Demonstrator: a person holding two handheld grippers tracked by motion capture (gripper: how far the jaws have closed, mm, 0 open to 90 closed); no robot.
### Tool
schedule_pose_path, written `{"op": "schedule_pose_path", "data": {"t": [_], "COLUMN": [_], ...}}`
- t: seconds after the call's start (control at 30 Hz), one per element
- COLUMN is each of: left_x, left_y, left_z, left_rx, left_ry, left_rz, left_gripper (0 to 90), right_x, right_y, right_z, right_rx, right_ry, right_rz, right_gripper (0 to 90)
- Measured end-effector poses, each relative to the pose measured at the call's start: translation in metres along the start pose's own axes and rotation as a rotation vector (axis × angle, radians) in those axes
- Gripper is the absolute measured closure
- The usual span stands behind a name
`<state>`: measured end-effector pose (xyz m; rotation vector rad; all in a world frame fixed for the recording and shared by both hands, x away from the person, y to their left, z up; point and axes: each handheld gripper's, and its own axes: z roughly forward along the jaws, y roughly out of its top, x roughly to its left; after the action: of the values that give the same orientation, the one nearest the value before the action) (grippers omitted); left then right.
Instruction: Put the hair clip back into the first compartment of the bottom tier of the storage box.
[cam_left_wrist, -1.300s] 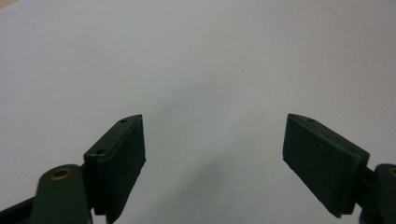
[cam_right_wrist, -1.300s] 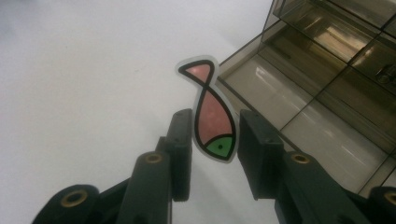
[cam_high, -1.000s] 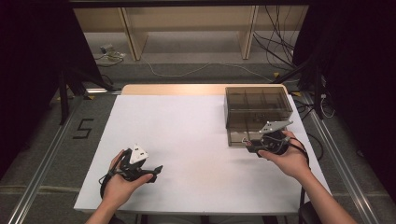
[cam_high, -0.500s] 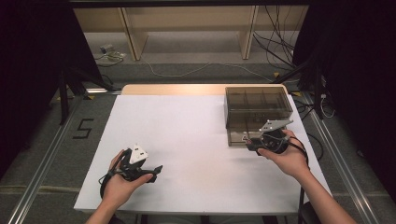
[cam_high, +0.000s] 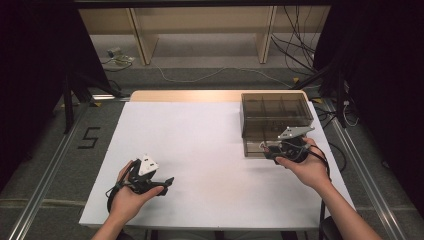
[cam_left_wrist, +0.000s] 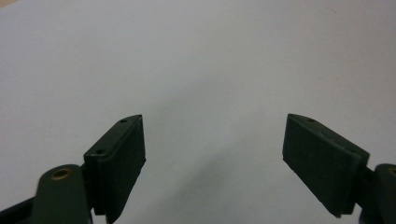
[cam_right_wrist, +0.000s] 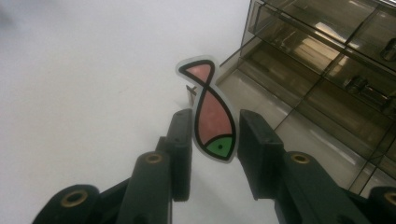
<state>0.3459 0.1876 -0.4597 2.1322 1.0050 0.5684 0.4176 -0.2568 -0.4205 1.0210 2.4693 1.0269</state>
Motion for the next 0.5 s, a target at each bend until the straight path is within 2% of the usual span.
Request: {"op": "schedule_pose_path", "data": {"t": [0.5], "left_x": [-0.0002], "left_y": [0.0000], "left_z": [-0.0001], "left_rx": [-0.001], "left_ry": [0.000], "left_rz": [-0.001], "left_gripper": [21.3], "right_x": [-0.0005], "right_y": [0.0025], "right_z": [0.0037], "right_rx": [-0.003], "right_ry": [-0.012], "right_rz": [0.013], "right_gripper": [66.7]}}
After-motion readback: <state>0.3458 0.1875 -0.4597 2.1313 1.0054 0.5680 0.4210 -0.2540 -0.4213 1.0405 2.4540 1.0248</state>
